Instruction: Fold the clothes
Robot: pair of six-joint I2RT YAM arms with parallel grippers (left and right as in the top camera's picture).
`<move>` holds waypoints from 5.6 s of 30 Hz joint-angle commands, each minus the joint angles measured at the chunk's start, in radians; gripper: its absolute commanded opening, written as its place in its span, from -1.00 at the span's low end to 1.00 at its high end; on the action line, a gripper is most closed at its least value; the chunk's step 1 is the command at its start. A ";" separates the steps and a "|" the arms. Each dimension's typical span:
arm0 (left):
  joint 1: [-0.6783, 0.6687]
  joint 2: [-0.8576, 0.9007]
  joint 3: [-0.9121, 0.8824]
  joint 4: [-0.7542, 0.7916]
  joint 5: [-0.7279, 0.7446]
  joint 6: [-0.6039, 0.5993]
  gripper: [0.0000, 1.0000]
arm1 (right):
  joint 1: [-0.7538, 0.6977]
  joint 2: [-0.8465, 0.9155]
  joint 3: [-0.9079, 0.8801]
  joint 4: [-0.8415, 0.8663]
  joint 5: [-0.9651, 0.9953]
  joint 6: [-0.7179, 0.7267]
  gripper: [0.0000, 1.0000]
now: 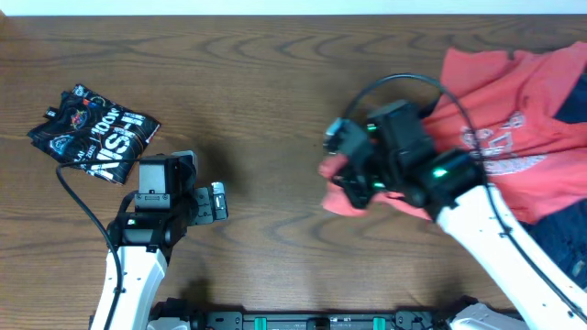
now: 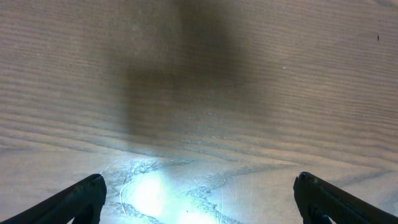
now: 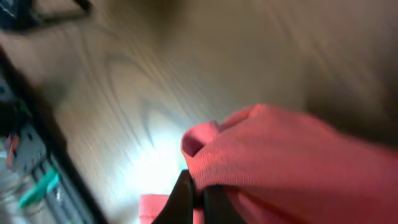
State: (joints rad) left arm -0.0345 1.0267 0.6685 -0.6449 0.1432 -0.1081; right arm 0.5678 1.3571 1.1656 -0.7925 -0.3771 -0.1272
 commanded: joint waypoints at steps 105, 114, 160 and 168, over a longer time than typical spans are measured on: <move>-0.455 0.868 0.118 0.814 0.455 -0.803 -0.88 | -0.535 -0.037 0.001 -0.195 0.423 0.260 0.99; -0.171 0.570 0.118 0.247 0.216 -0.510 -0.88 | -0.537 -0.037 0.001 -0.195 0.426 0.260 0.99; -0.310 0.457 -0.193 0.521 0.264 -0.919 0.05 | -0.537 -0.037 0.001 -0.211 0.426 0.253 0.99; -0.240 0.424 -0.172 0.452 0.322 -0.763 -0.88 | -0.537 -0.037 0.001 -0.219 0.426 0.253 0.99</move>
State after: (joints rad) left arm -0.3176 1.4658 0.5087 -0.1253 0.4580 -0.9619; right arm 0.0395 1.3239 1.1564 -1.0096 0.0395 0.1261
